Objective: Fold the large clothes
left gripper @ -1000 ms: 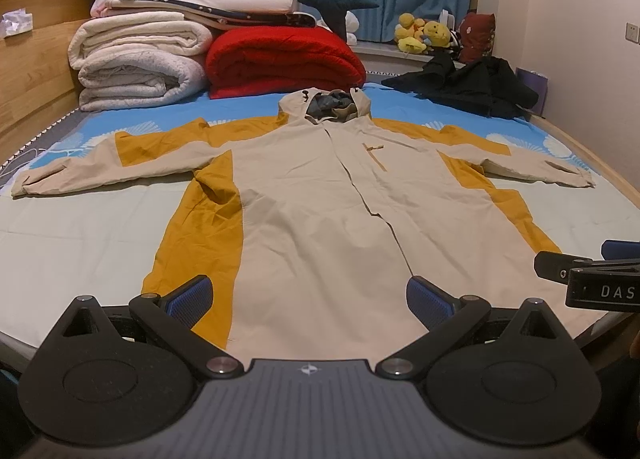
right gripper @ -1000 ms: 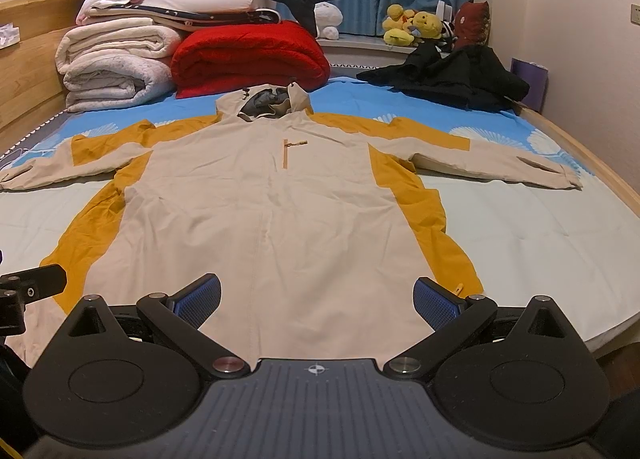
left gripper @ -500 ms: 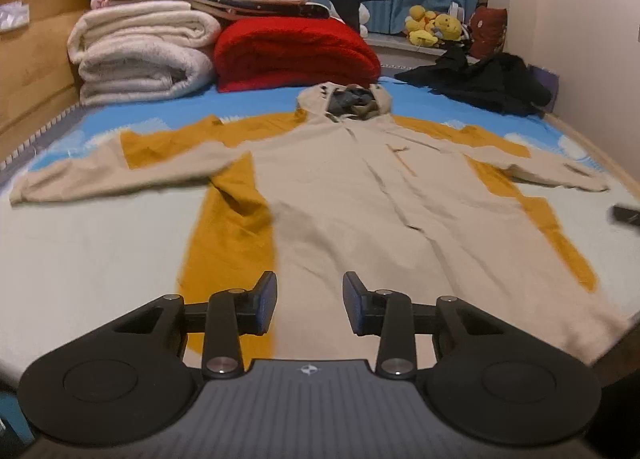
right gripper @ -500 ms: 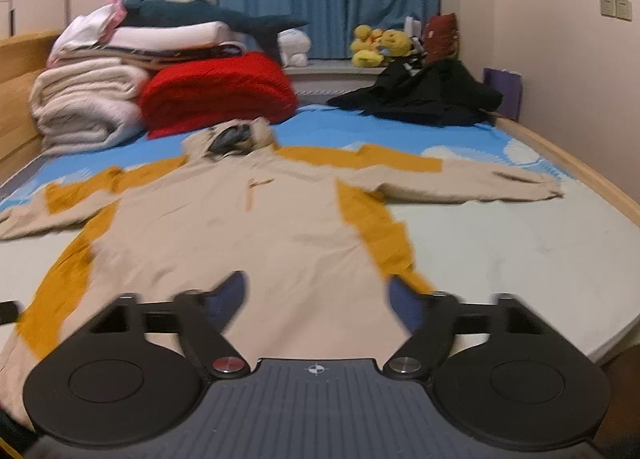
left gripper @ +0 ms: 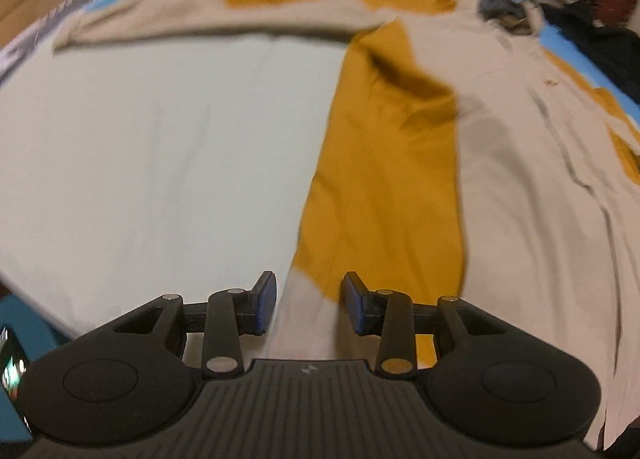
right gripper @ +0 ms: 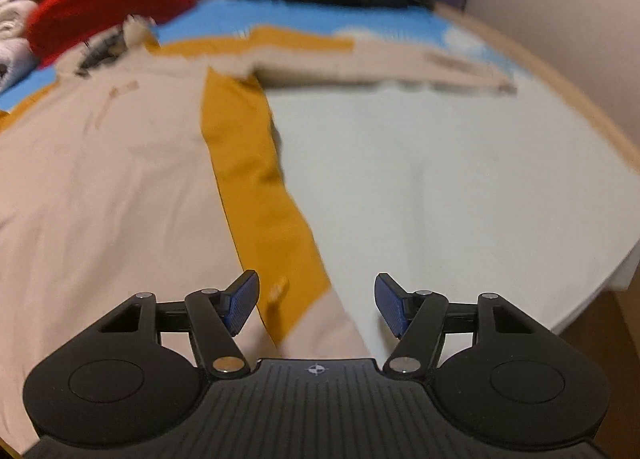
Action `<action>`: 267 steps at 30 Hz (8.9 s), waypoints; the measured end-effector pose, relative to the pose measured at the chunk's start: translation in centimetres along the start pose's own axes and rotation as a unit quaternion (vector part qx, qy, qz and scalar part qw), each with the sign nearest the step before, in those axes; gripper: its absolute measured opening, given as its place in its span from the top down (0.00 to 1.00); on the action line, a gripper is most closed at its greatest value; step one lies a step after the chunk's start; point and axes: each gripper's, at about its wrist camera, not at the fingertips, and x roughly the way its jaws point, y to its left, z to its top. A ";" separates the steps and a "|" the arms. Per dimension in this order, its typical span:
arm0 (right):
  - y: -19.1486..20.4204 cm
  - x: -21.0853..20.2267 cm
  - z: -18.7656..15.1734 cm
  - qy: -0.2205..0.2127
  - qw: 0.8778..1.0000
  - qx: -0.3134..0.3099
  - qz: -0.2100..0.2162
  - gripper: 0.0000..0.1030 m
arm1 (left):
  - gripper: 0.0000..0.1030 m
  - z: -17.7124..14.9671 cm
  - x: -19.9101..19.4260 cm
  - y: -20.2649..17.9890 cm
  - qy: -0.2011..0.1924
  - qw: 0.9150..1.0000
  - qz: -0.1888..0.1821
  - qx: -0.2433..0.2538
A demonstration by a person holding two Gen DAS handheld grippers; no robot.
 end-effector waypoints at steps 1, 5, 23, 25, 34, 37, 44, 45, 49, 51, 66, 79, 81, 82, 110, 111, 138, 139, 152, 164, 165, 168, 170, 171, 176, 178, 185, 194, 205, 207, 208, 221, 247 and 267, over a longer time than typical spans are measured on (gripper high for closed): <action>-0.1 0.5 -0.2 0.014 1.000 0.009 0.001 0.36 | 0.60 -0.4 0.2 0.3 0.015 1.000 0.003 -0.004; -1.0 1.7 -1.6 0.060 0.997 0.038 -0.009 0.38 | 0.85 -1.1 0.1 1.4 0.021 1.000 -0.012 -0.006; -1.7 -1.0 -3.5 0.067 0.996 0.051 -0.018 1.00 | 0.62 -1.5 -4.5 0.3 -0.019 1.000 0.007 0.012; -1.4 -1.0 -3.5 0.064 0.997 0.042 -0.022 1.00 | 0.59 -1.9 -3.9 0.2 -0.003 1.000 0.016 0.010; -1.9 -0.6 -3.3 0.045 0.995 0.085 -0.001 0.49 | 0.91 -1.9 -1.0 1.4 0.040 0.998 -0.005 -0.040; -1.7 0.6 -3.4 0.063 0.995 0.081 -0.002 0.61 | 1.00 -1.9 -1.8 1.4 0.026 0.999 -0.008 -0.036; -1.2 -1.1 -2.7 0.042 0.997 0.062 -0.005 1.00 | 1.00 -2.4 -3.5 0.4 0.018 1.000 0.017 -0.005; -1.4 -1.3 -2.7 0.046 0.997 0.065 -0.011 1.00 | 1.00 -2.6 -3.1 0.3 0.032 0.999 0.022 -0.002; -1.6 -0.5 -3.3 0.080 0.994 0.062 -0.031 1.00 | 0.98 -2.7 -3.6 -1.4 0.005 0.995 0.088 0.053; -1.3 -1.0 -3.1 0.062 0.996 0.061 -0.037 0.98 | 0.93 -2.4 -5.5 -2.6 -0.054 0.993 0.064 0.079; 4.7 -1.0 -2.6 0.048 0.996 -0.062 0.044 0.78 | 0.39 -4.5 -4.4 -4.2 -0.003 0.996 -0.052 0.076; 7.5 -7.4 -0.1 -0.129 0.985 -0.062 0.092 0.68 | 0.21 -2.5 -8.9 -7.4 -0.169 0.982 -0.045 0.077; 7.9 -7.7 0.3 -0.138 0.983 -0.060 0.100 0.66 | 0.21 -2.6 -10.4 -8.5 -0.210 0.973 -0.043 0.089; 8.1 -7.7 0.5 -0.141 0.983 -0.060 0.102 0.65 | 0.21 -2.7 -11.0 -8.9 -0.227 0.968 -0.046 0.096; 12.5 -10.0 5.1 -0.172 0.979 -0.026 0.110 0.57 | 0.23 16.2 -12.2 -16.6 -0.352 0.926 -0.067 0.122; 12.7 -10.4 5.2 -0.180 0.977 -0.029 0.112 0.57 | 0.27 16.1 -10.4 -16.0 -0.341 0.931 -0.062 0.117; 25.3 -6.8 16.8 -0.277 0.928 -0.135 0.211 0.81 | 0.52 20.8 0.8 -10.6 -0.226 0.972 0.010 0.060; 25.5 -6.6 16.7 -0.281 0.926 -0.138 0.212 0.81 | 0.51 20.9 1.3 -10.2 -0.226 0.973 0.011 0.054; 26.9 -0.9 16.1 -0.234 0.939 -0.139 0.211 0.74 | 0.72 24.2 6.3 1.3 -0.185 0.981 0.045 -0.040; 27.2 1.6 17.2 -0.226 0.938 -0.150 0.218 0.62 | 0.54 25.4 8.0 17.5 -0.159 0.961 0.073 -0.215; 27.3 1.9 17.3 -0.217 0.939 -0.151 0.220 0.62 | 0.53 25.2 8.4 18.7 -0.154 0.958 0.071 -0.230; 27.4 2.5 17.3 -0.210 0.942 -0.151 0.216 0.62 | 0.49 24.5 9.8 21.7 -0.131 0.951 0.061 -0.273; 27.4 2.8 17.2 -0.205 0.942 -0.156 0.214 0.62 | 0.48 23.8 10.7 23.6 -0.115 0.944 0.048 -0.304; 27.4 3.0 17.1 -0.202 0.943 -0.160 0.212 0.61 | 0.48 23.5 10.8 24.1 -0.113 0.941 0.044 -0.315; 27.3 3.3 16.8 -0.190 0.943 -0.172 0.212 0.62 | 0.48 22.4 11.7 26.0 -0.113 0.922 0.028 -0.368; 27.3 3.3 16.9 -0.183 0.944 -0.171 0.217 0.62 | 0.49 22.0 11.8 26.5 -0.119 0.915 0.026 -0.386; 27.5 3.8 16.7 -0.157 0.947 -0.170 0.225 0.69 | 0.55 21.5 12.2 27.9 -0.150 0.886 0.030 -0.438; 26.8 3.6 16.6 -0.148 0.952 -0.174 0.202 0.69 | 1.00 24.8 8.9 22.3 -0.233 0.907 0.142 -0.322; 24.7 2.9 17.3 -0.123 0.962 -0.146 0.197 1.00 | 1.00 28.1 -1.8 -5.5 -0.345 0.936 -0.023 -0.066; 24.2 2.5 17.4 -0.125 0.962 -0.141 0.196 1.00 | 1.00 26.6 -2.0 -12.5 -0.326 0.941 -0.090 -0.002; 24.0 2.4 17.4 -0.125 0.963 -0.138 0.193 0.99 | 1.00 25.8 -1.9 -15.4 -0.305 0.944 -0.123 0.028; 19.7 1.2 19.8 -0.125 0.969 -0.050 0.206 0.65 | 0.68 23.5 -5.8 -17.8 -0.181 0.975 -0.126 -0.016; 33.1 6.8 15.7 -0.118 0.932 -0.234 0.252 0.77 | 0.68 27.1 4.9 -9.6 -0.065 0.991 -0.065 -0.095; 36.3 10.6 12.4 -0.143 0.893 -0.399 0.153 1.00 | 0.66 27.5 5.7 -8.0 -0.054 0.989 -0.062 -0.121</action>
